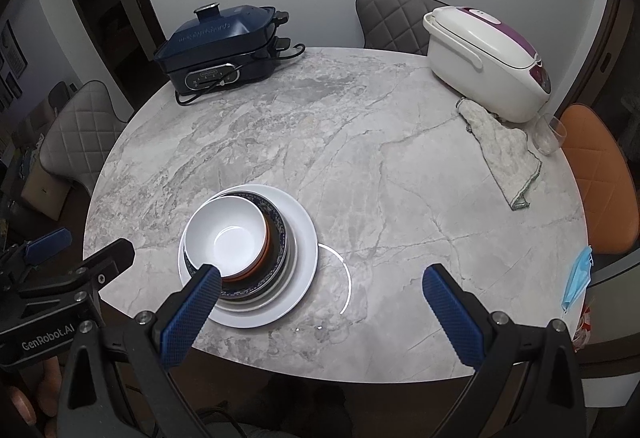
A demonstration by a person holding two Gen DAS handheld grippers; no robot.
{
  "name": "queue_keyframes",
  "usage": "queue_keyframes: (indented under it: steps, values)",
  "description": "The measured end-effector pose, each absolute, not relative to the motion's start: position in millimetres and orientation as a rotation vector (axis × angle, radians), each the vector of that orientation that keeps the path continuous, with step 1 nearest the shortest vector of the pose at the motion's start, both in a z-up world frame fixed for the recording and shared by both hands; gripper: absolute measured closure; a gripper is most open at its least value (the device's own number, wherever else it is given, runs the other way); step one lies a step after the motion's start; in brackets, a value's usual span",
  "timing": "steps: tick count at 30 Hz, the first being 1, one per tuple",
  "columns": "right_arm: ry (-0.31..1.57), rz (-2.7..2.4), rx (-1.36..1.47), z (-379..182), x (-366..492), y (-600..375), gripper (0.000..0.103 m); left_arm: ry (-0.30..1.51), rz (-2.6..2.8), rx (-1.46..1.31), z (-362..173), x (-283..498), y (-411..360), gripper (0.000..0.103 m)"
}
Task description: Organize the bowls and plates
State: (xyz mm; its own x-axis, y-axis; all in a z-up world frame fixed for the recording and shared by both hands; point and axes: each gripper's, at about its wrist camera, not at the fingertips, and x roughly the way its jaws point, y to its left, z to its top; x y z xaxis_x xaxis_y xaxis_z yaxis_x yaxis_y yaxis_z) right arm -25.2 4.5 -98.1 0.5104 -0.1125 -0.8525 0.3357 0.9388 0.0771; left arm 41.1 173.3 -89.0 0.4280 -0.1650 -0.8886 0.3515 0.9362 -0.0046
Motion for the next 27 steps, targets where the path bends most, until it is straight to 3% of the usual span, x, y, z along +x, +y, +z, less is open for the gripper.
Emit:
queue_keyframes:
  steps: [27]
  values:
    - [1.004, -0.273, 0.244, -97.8, -23.2, 3.4, 0.0, 1.091, -0.33, 0.195, -93.0, 47.1, 171.5, 0.003]
